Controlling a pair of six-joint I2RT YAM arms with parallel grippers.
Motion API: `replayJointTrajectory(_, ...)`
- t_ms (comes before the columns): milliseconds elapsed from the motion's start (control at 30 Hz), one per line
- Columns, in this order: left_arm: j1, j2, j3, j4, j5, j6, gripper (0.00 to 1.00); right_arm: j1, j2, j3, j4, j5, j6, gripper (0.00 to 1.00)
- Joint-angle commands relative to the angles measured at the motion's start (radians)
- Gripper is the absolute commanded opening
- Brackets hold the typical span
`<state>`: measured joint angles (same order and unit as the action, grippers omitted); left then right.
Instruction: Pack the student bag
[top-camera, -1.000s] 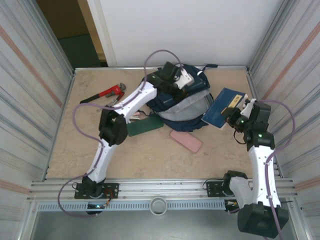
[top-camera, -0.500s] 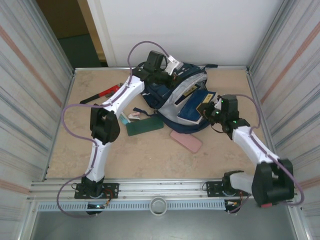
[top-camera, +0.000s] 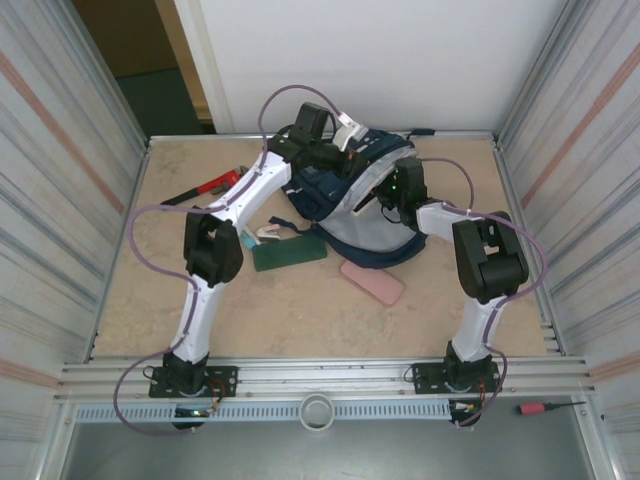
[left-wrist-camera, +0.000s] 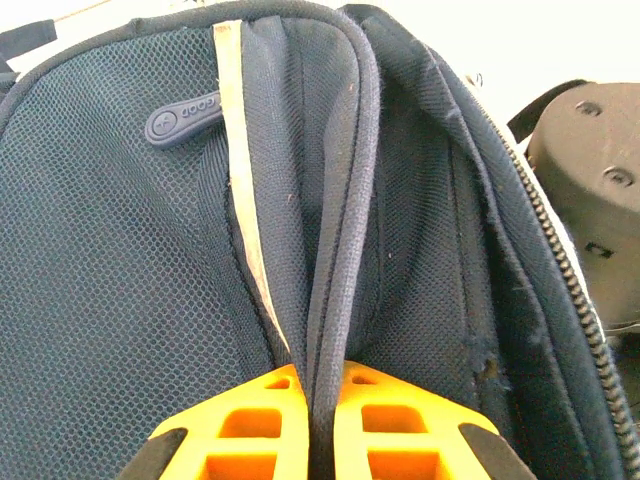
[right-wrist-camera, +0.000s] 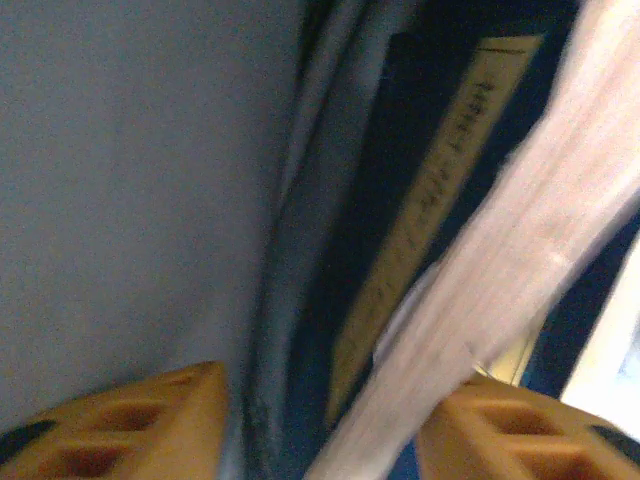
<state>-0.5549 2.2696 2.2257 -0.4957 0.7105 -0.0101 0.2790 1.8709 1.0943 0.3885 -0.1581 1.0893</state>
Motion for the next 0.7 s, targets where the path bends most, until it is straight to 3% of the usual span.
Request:
replayJointTrajectory(0,0.014,-0.009,0.069,0.112,0.058,-0.047,0.0,-0.023,-0.127,-0.061,-0.032,-0.042,-0.111,0.58)
replayJointTrajectory(167,0.022,0.017,0.06,0.163,0.017,-0.122,0.0,-0.072,-0.454,-0.252,-0.275,-0.117,-0.294,0.62)
replayJointTrajectory(333,-0.009,0.019,0.005,0.169,-0.076,-0.115,0.0,-0.172,-0.678,-0.423,-0.459,0.005,-0.35,0.68)
replayJointTrajectory(400,-0.028,0.018,0.0,0.14,-0.141,-0.097,0.17,-0.249,-0.673,-0.456,-0.456,0.014,-0.326,0.71)
replayJointTrajectory(500,-0.032,-0.019,0.012,0.0,-0.257,-0.008,0.55,-0.28,-0.629,-0.465,-0.403,-0.01,-0.308,0.76)
replayJointTrajectory(600,0.029,-0.181,-0.246,0.069,-0.412,-0.06,0.71,-0.236,-0.571,-0.437,-0.384,-0.007,-0.328,0.76)
replayJointTrajectory(667,0.112,-0.301,-0.498,0.232,-0.352,-0.206,0.75,-0.209,-0.524,-0.427,-0.366,0.02,-0.34,0.74)
